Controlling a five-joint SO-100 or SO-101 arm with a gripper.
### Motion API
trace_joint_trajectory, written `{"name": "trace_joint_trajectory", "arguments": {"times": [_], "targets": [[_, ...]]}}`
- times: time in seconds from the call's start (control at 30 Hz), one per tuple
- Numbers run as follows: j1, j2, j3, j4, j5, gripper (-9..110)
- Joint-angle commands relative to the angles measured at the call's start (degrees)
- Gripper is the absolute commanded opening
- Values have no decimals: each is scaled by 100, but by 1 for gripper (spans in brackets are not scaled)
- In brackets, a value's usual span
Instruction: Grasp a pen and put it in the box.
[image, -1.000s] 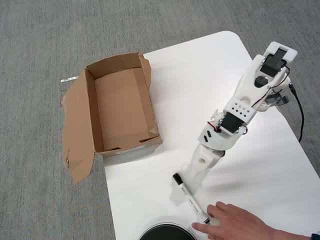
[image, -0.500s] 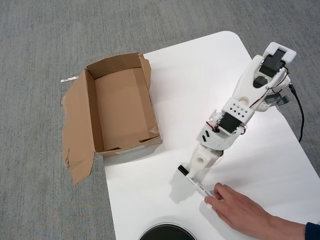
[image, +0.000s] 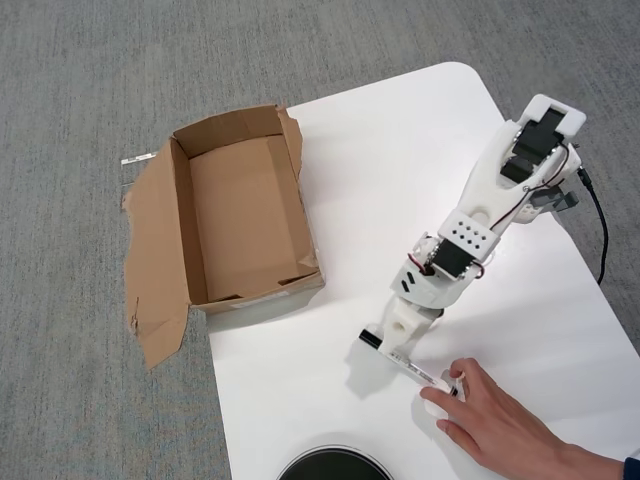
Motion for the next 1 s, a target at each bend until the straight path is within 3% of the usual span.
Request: {"name": "trace_joint_trajectory", "arguments": {"times": [0.0,0.97], "targets": [[-31,53,-31,18,2342,24],[-198,-773,-514,-53,2333,24]]}}
